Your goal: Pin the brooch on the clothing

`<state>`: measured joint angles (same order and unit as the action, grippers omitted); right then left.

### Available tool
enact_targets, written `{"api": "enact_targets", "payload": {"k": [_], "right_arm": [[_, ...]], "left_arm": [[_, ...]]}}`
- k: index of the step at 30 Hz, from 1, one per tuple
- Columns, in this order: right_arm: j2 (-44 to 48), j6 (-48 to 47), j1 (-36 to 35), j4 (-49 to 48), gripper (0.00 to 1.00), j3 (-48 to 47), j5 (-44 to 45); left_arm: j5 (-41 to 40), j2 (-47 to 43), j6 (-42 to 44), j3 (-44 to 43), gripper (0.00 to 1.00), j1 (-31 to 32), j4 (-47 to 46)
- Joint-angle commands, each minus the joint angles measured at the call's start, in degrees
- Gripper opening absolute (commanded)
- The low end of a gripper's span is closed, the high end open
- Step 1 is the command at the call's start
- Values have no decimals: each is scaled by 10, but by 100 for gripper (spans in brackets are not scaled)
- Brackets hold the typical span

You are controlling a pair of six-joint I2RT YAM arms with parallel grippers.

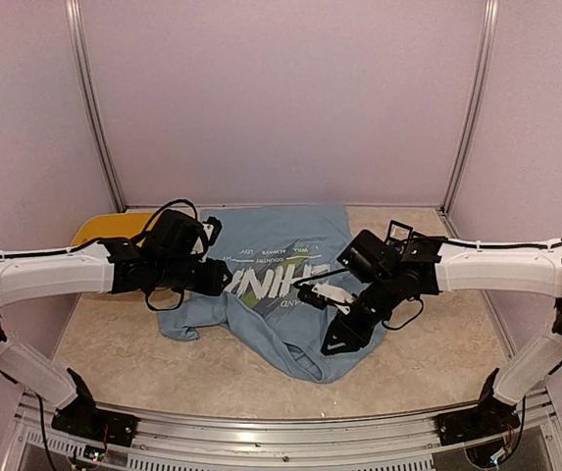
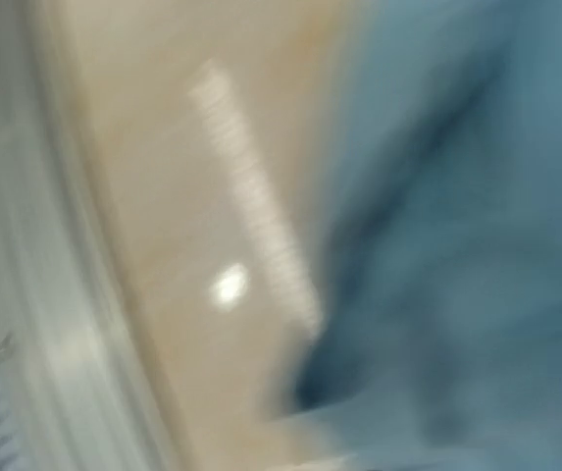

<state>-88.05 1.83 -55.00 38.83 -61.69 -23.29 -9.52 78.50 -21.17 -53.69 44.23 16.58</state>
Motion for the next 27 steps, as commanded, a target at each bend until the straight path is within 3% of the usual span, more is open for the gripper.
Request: {"api": "enact_targets", "payload": {"k": [1, 3, 7, 14, 25, 27], "right_arm": [[-26, 130, 124, -140, 13, -4, 67], [-70, 163, 163, -192, 0, -15, 84], [-183, 157, 183, -232, 0, -80, 139], [-330, 176, 210, -198, 0, -198, 226], [-401, 190, 226, -219, 0, -252, 237], [-412, 184, 226, -209, 0, -273, 247]], "left_arm": [[55, 97, 75, -72, 48, 1, -23], [62, 154, 99, -109, 44, -3, -21], [58, 257, 144, -186, 35, -7, -1], [88, 368, 194, -245, 23, -4, 62], [92, 270, 211, -99, 15, 85, 115], [134, 241, 211, -76, 14, 97, 131]]}}
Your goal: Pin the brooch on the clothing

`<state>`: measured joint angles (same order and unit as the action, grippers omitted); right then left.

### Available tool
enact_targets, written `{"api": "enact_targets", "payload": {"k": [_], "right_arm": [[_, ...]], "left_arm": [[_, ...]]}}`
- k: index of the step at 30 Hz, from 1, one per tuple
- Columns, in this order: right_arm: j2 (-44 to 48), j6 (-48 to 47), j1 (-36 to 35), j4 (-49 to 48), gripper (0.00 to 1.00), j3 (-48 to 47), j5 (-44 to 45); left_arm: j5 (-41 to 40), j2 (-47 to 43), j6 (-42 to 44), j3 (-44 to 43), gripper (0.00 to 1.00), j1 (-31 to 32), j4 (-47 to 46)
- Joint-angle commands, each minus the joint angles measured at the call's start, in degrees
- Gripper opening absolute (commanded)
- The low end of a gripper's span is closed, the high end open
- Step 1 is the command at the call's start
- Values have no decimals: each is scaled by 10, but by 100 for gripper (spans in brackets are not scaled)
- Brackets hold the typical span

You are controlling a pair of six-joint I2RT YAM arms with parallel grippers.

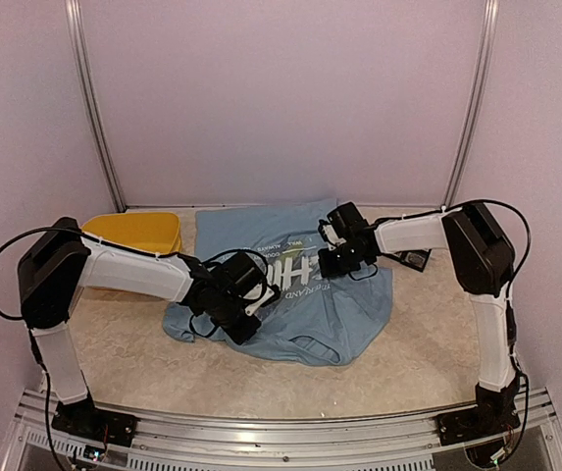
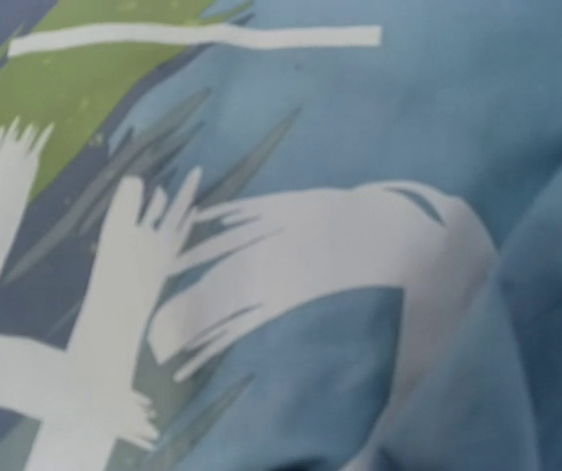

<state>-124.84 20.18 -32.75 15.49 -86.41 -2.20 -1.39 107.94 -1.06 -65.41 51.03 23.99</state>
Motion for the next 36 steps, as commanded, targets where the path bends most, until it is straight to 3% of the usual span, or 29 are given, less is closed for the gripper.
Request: {"api": "enact_targets", "payload": {"k": [1, 6, 13, 16, 19, 21, 24, 29, 36], "right_arm": [[-48, -3, 3, 29, 0, -35, 39], [-40, -29, 3, 48, 0, -66, 60], [31, -113, -9, 65, 0, -79, 42], [86, -145, -35, 76, 0, -37, 50], [132, -134, -55, 77, 0, 25, 34], [143, -128, -65, 69, 0, 54, 6], [132, -126, -80, 62, 0, 53, -51], [105, -104, -86, 70, 0, 30, -48], [95, -91, -86, 71, 0, 44, -30]], "left_arm": [[78, -65, 10, 51, 14, 36, 66], [172, -112, 10, 79, 15, 102, 124], [174, -196, 61, 45, 21, 119, 195], [161, -231, 21, 18, 22, 69, 134], [108, -238, -88, 30, 20, -24, 46], [47, -219, -137, 41, 20, -71, 16], [16, -167, -176, 31, 23, -109, -6], [-96, -132, -265, 44, 40, -132, -19], [-153, -187, -387, 137, 63, -171, -87]]}}
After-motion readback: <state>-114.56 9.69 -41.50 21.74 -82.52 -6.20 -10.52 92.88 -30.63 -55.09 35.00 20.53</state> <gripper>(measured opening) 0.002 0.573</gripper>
